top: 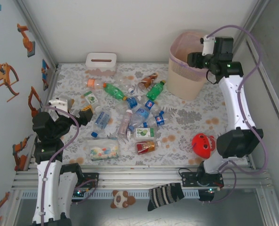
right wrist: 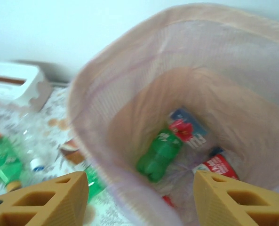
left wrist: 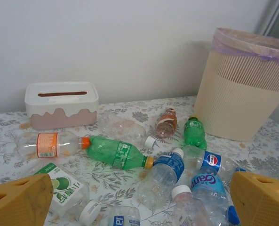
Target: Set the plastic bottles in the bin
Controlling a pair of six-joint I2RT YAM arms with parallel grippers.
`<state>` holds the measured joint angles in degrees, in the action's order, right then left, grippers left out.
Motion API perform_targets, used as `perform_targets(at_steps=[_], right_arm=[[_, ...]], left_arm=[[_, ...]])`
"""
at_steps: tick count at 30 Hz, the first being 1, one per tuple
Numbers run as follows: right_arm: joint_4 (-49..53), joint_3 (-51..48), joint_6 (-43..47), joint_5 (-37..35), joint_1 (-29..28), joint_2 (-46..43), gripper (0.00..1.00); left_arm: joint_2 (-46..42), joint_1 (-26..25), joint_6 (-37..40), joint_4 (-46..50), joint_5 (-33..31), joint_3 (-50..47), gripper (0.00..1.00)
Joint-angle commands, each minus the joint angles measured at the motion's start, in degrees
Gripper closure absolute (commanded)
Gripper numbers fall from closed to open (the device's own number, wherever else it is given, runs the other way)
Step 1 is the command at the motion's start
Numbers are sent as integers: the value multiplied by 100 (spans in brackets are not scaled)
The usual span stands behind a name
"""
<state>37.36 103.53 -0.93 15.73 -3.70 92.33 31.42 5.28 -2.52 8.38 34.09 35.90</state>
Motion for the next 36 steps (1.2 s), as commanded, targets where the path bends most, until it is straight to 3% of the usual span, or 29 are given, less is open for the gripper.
perform_targets(at_steps=[1,6,10,18,26,36], right_arm=[[-384,-587,986,1127,-206,-508,40],[56,-1320,2489,1760,-895,-1127,39],[702,-1542,3325,1804,-1531,-1335,39],[1249,-2254,4219,788,-3122,-1703,38],[1124,-3174,4404,-9,-4501,-1694,38],[231,-4289,4064,-588,-5393,-1178,38]], left_arm=[[-19,8,7,-78,88,157,4],[-4,8,0,-78,89,162,4],[35,8,-15,-93,98,160,4],[31,14,-5,-95,89,163,4],[66,17,-2,-88,87,159,4],[44,8,4,-67,82,152,4]])
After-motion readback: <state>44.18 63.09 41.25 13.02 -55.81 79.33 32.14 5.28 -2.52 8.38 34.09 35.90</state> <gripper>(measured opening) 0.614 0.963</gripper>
